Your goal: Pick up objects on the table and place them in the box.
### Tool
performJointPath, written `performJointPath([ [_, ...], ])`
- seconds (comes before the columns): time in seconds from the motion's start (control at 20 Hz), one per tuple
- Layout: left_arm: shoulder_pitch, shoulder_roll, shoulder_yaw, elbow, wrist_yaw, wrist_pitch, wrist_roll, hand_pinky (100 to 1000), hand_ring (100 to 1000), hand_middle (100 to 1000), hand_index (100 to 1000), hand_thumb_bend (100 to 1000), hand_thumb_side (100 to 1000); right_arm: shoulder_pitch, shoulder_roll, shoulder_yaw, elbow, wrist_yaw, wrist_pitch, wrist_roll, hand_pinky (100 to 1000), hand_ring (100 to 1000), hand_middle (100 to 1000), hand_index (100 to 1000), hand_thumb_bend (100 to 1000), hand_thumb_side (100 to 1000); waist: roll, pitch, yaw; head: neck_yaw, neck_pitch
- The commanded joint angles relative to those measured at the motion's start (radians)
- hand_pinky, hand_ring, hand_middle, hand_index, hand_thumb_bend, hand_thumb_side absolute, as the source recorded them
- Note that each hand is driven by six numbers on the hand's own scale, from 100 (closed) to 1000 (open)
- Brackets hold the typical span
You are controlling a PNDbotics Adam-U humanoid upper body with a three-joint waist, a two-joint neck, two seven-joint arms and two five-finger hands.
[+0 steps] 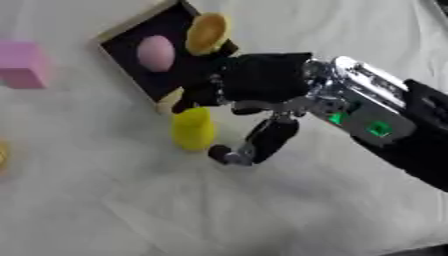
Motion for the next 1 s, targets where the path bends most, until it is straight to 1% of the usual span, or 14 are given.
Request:
performJointPath([
  [0.05,0.0,0.007,0.003,-0.015,-0.001,0.003,-0.002,693,711,594,790,100,592,-0.018,0.001,-0.003,-0.003,0.034,0.006,-0.012,920,935,826,943,264,520,0.02,-0.035,-0.004,0.007,-0.019],
  [0.25,0.003,0.005,0.003,-0.015,-0.001,0.004,-0.002,693,712,594,790,100,592,-0.02,0.018,0.005,0.005,0.06,0.006,-0.02,919,935,827,944,271,529,0.024,-0.036,-0.007,0.009,-0.019],
  [0.35,0.002,0.005,0.003,-0.015,-0.001,0.004,-0.003,693,712,595,790,100,592,-0.019,0.021,0.008,0.014,0.074,0.003,-0.021,918,936,830,945,317,534,0.025,-0.036,-0.008,0.01,-0.018],
  [0.4,0.002,0.004,0.003,-0.015,-0.001,0.003,-0.003,693,713,595,790,100,592,-0.018,0.023,0.009,0.02,0.082,0.002,-0.022,918,936,830,945,319,538,0.025,-0.037,-0.008,0.011,-0.018],
  [0.5,0.003,0.004,0.003,-0.015,-0.001,0.004,-0.003,693,713,595,790,100,592,-0.016,0.026,0.008,0.03,0.099,0.004,-0.028,917,937,832,946,360,557,0.025,-0.037,-0.008,0.012,-0.018],
  [0.65,0.004,0.002,0.002,-0.015,0.0,0.005,-0.003,693,713,595,790,100,593,-0.018,0.033,0.006,0.047,0.135,0.013,-0.041,916,938,836,947,370,592,0.025,-0.037,-0.009,0.012,-0.017],
  [0.9,0.004,0.001,0.002,-0.015,0.001,0.005,-0.004,693,714,595,790,100,593,-0.008,0.043,0.006,0.094,0.17,0.021,-0.059,916,937,831,947,343,572,0.026,-0.034,-0.008,0.008,-0.012],
  [0.95,0.004,0.001,0.002,-0.015,0.001,0.005,-0.005,693,714,595,790,100,593,-0.006,0.044,0.005,0.103,0.17,0.02,-0.062,917,937,829,947,365,555,0.026,-0.033,-0.008,0.003,-0.01],
  [1.0,0.004,0.0,0.002,-0.015,0.001,0.006,-0.005,693,714,595,790,100,593,-0.004,0.044,0.004,0.112,0.169,0.018,-0.067,917,937,826,947,353,544,0.026,-0.033,-0.008,-0.003,-0.01],
])
